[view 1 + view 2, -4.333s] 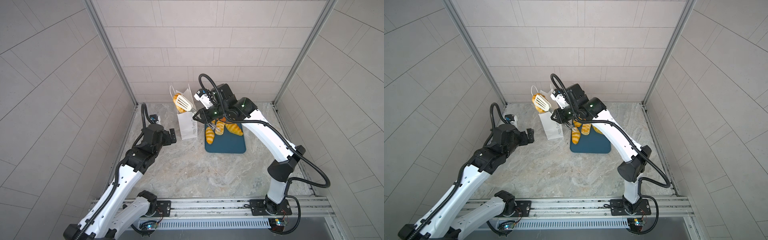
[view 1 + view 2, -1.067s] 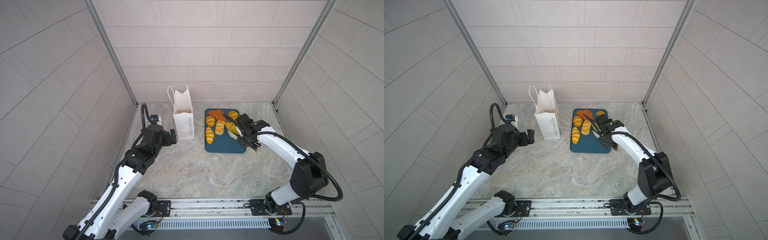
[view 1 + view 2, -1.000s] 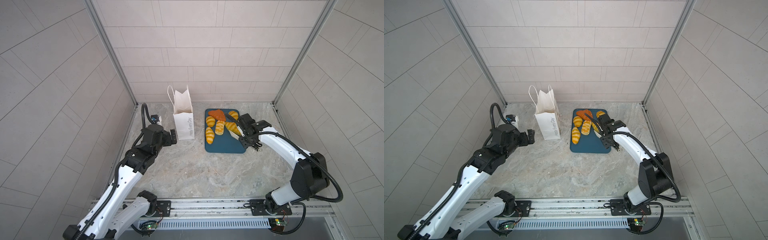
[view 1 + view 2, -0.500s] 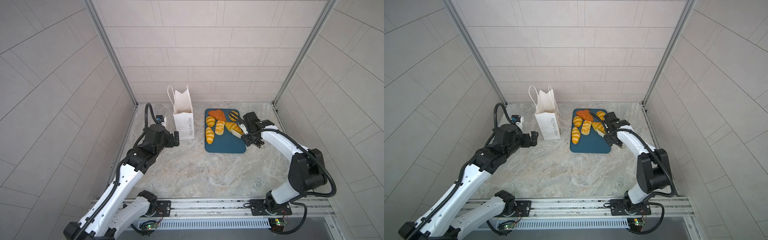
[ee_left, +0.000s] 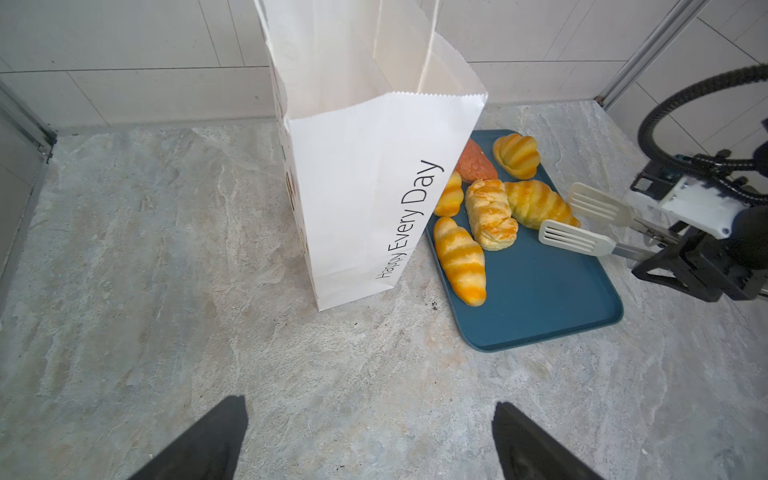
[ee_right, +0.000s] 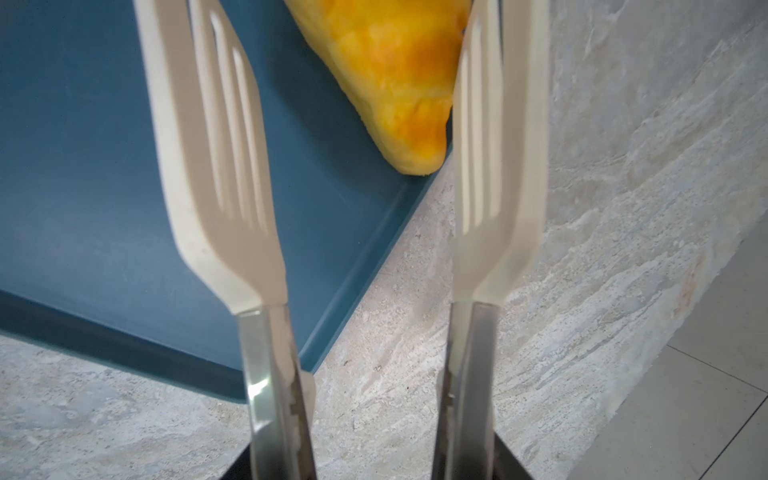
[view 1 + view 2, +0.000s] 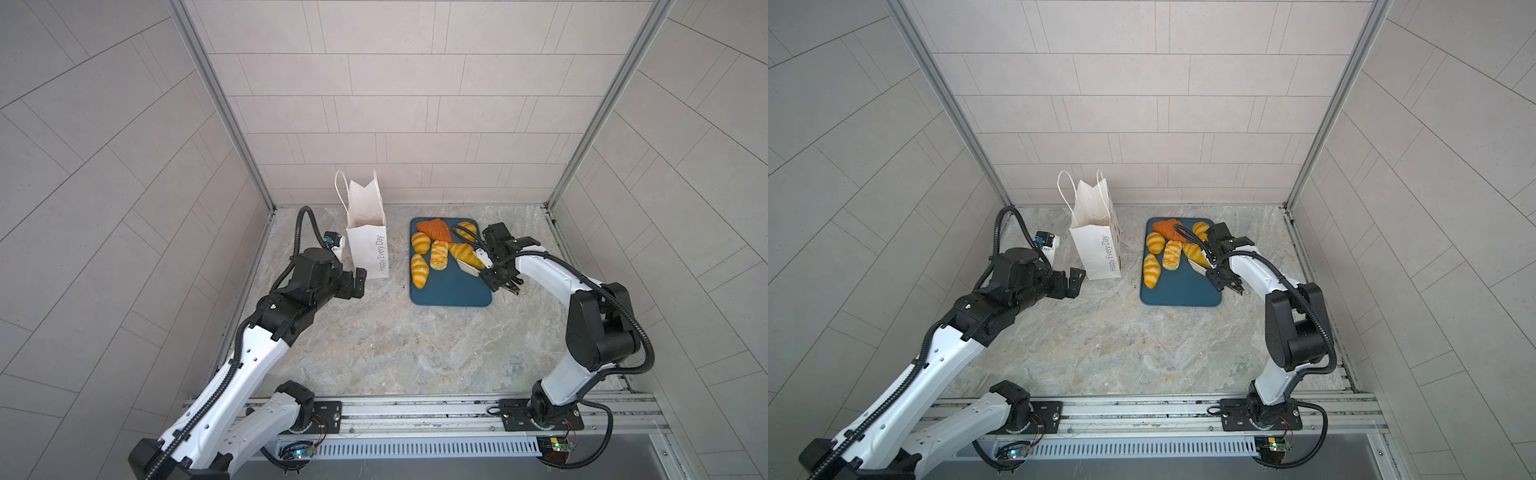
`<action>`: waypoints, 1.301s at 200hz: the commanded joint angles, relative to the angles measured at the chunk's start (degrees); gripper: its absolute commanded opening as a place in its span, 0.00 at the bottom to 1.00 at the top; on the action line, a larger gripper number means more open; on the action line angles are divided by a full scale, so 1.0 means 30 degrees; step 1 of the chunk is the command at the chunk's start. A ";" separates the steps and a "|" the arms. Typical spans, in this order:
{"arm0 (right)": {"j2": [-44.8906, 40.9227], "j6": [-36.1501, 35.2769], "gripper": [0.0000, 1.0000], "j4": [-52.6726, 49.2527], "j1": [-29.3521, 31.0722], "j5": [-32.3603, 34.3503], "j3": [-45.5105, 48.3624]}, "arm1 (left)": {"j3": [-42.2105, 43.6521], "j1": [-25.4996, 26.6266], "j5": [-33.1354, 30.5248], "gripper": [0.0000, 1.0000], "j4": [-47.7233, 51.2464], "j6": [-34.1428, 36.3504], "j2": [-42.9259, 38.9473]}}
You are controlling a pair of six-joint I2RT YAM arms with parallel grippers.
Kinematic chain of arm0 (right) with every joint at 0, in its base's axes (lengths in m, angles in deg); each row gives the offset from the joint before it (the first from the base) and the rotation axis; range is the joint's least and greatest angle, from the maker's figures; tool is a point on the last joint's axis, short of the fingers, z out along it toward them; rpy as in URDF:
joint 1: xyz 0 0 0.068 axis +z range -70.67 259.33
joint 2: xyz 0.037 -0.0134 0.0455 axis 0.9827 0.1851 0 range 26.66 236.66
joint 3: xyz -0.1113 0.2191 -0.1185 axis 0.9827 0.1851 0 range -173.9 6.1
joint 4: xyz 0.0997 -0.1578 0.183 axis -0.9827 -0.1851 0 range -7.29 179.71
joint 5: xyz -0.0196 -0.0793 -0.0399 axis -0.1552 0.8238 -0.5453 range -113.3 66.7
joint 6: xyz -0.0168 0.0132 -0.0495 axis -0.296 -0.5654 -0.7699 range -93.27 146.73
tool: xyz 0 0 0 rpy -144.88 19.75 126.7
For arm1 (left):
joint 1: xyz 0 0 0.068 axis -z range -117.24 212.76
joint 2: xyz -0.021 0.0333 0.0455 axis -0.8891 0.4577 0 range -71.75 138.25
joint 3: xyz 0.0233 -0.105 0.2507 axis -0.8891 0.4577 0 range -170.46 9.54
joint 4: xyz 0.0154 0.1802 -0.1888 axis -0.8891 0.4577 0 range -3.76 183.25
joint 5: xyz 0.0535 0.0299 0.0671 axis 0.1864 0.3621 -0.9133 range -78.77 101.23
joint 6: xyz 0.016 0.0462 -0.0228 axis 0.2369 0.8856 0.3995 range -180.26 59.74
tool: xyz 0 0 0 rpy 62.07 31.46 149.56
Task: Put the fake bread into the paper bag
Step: 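Lower tongs toward a striped croissant with right gripper while left gripper nears tray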
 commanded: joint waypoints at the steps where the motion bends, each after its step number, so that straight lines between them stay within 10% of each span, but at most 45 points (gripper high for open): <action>1: 0.0322 -0.0574 0.59 -0.0227 -0.0081 -0.0029 -0.0650 | -0.0754 0.0319 0.1680 1.00 -0.0095 0.1248 0.0101; 159: -0.4146 0.2100 0.57 -0.2736 0.0521 0.0501 0.0702 | -0.1439 0.3630 0.1816 1.00 0.0286 0.3006 0.1513; 260: -0.1215 0.0721 0.59 -0.0551 0.0273 0.0196 0.0005 | -0.2133 0.5362 0.1295 1.00 -0.0145 0.2843 0.3455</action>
